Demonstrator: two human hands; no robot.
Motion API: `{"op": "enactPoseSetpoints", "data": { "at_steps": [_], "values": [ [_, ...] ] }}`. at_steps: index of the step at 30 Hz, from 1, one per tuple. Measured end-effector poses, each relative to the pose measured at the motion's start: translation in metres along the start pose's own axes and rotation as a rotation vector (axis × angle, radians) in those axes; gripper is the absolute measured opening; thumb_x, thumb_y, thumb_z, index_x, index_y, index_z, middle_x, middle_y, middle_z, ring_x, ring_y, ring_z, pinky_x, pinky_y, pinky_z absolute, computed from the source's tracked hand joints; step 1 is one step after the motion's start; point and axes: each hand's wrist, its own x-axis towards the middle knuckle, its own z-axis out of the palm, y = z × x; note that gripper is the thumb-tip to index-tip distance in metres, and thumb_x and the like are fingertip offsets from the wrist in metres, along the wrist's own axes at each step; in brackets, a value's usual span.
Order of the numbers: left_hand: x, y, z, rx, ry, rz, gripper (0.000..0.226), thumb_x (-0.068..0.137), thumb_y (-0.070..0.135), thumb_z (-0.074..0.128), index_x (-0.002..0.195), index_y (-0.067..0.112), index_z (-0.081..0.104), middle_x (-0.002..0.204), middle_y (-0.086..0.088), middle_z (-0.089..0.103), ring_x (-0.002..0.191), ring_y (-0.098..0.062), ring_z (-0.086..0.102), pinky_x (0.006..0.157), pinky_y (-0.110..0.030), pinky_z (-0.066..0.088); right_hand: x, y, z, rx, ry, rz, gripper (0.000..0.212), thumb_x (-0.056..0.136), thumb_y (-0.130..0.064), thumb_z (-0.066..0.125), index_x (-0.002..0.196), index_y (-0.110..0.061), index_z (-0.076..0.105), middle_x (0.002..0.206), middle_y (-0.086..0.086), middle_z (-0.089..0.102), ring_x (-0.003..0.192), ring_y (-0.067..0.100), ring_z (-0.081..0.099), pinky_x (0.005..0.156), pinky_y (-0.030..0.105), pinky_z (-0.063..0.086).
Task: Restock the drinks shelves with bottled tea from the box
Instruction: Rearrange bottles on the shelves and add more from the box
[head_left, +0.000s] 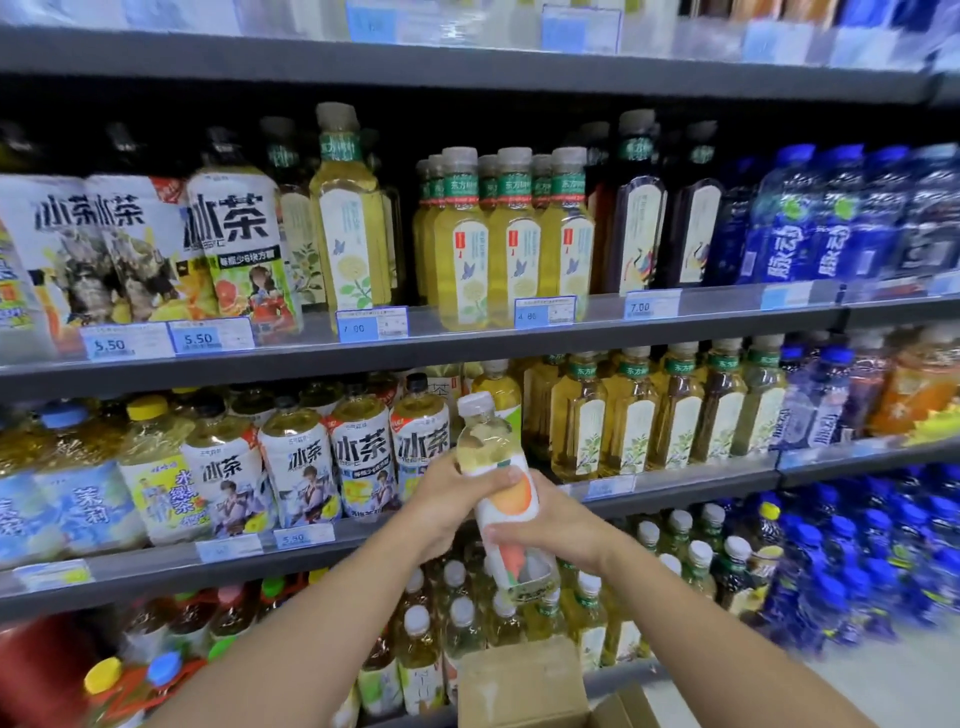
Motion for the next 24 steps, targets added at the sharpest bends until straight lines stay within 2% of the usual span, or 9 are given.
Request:
{"op": "enactPoseSetpoints", "data": {
  "at_steps": [3,4,6,8,11,16,19,22,24],
  "values": [
    [0.018,0.014,0.016,0.045,-0.032,-0.002,0.067,0.064,0.065,0.082,0.113,0.02,0.072,0.11,-0.002,0.076,0.105,-0.022,0.071,0.099,-0.046,0.053,-0.001,0.009,-0.008,-0.072,0.233,-0.09,0.039,0.07,-0.03,0.085,0.099,-0.018,0.062,0.088,-0.001,0.068,0.078,0.014,0.067,0.075,0.04,0.057],
    [0.028,0.021,0.02,0.073,0.012,0.005,0.064,0.071,0.071,0.071,0.113,0.023,0.072,0.113,0.003,0.074,0.107,-0.018,0.068,0.1,-0.041,0.051,-0.003,0.015,-0.012,-0.109,0.325,-0.085,0.042,0.068,-0.034,0.084,0.098,-0.017,0.059,0.085,-0.003,0.067,0.075,0.012,0.066,0.072,0.041,0.057],
    [0.05,0.032,0.027,0.226,0.145,0.074,0.053,0.088,0.069,0.055,0.117,0.027,0.07,0.118,0.008,0.07,0.11,-0.012,0.063,0.095,-0.031,0.048,-0.007,0.028,-0.021,-0.264,0.554,0.011,0.06,0.062,-0.05,0.08,0.108,-0.027,0.048,0.092,-0.013,0.062,0.08,0.002,0.061,0.064,0.026,0.052],
    [0.075,0.034,0.033,0.606,0.309,0.258,0.037,0.096,0.049,0.055,0.121,0.024,0.067,0.119,0.005,0.069,0.111,-0.015,0.063,0.089,-0.028,0.046,-0.011,0.046,-0.03,-0.361,0.7,0.059,0.065,0.06,-0.058,0.076,0.11,-0.036,0.04,0.095,-0.019,0.056,0.083,-0.001,0.057,0.058,0.015,0.042],
    [0.107,0.03,0.049,0.962,0.458,0.434,0.043,0.096,0.035,0.058,0.135,0.016,0.054,0.13,-0.009,0.059,0.123,-0.029,0.05,0.104,-0.04,0.042,-0.01,0.071,-0.045,-0.396,0.759,0.066,0.064,0.059,-0.06,0.074,0.109,-0.036,0.043,0.094,-0.017,0.054,0.083,0.002,0.058,0.057,0.015,0.044],
    [0.148,0.039,0.072,1.249,0.665,0.19,0.059,0.096,0.053,0.051,0.137,0.01,0.051,0.144,-0.028,0.042,0.136,-0.046,0.032,0.114,-0.052,0.024,-0.004,0.098,-0.057,-0.453,0.849,0.107,0.068,0.058,-0.063,0.074,0.109,-0.042,0.034,0.096,-0.019,0.049,0.088,0.007,0.057,0.069,0.035,0.057],
    [0.165,0.05,0.062,1.294,0.549,0.042,0.049,0.102,0.047,0.042,0.135,0.012,0.053,0.142,-0.021,0.048,0.134,-0.041,0.04,0.111,-0.046,0.031,-0.002,0.103,-0.06,-0.456,0.828,0.104,0.07,0.058,-0.065,0.074,0.112,-0.04,0.035,0.099,-0.017,0.049,0.091,0.007,0.056,0.072,0.037,0.057],
    [0.17,0.056,0.047,1.37,0.478,0.077,0.031,0.104,0.023,0.041,0.128,0.01,0.057,0.131,-0.017,0.057,0.12,-0.033,0.055,0.096,-0.038,0.044,0.002,0.1,-0.055,-0.439,0.833,0.1,0.068,0.06,-0.066,0.073,0.11,-0.037,0.037,0.1,-0.014,0.051,0.091,0.01,0.057,0.073,0.039,0.057],
    [0.167,0.058,0.042,1.362,0.436,0.112,0.031,0.103,0.02,0.043,0.129,0.009,0.056,0.128,-0.018,0.058,0.116,-0.035,0.057,0.092,-0.038,0.046,0.007,0.092,-0.051,-0.406,0.841,0.082,0.066,0.061,-0.066,0.072,0.11,-0.035,0.039,0.1,-0.012,0.052,0.091,0.01,0.058,0.074,0.039,0.057]
  ]
}}
